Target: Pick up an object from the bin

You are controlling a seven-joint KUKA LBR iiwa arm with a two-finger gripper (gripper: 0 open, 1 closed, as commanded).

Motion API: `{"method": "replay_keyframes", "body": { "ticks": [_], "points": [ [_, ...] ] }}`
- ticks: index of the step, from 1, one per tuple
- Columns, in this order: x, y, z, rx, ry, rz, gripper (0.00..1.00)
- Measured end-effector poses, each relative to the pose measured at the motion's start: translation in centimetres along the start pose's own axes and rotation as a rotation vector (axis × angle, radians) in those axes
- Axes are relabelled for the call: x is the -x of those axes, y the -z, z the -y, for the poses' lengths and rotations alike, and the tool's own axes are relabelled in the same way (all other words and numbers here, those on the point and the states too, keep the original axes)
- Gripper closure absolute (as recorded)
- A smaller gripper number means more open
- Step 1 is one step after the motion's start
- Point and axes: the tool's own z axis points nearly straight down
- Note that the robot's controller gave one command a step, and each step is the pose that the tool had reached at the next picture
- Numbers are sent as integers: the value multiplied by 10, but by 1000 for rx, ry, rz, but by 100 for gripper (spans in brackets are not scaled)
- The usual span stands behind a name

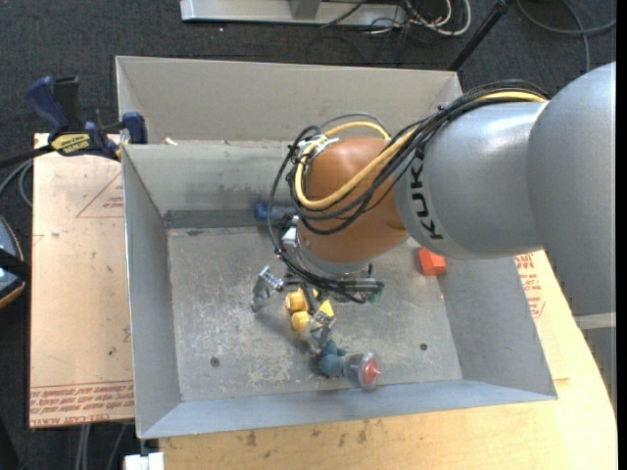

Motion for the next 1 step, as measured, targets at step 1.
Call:
{"method": "replay_keyframes", "body": {
  "ticks": [1],
  "points": [
    [-49, -10, 48, -7, 70, 9, 0]
  ]
}}
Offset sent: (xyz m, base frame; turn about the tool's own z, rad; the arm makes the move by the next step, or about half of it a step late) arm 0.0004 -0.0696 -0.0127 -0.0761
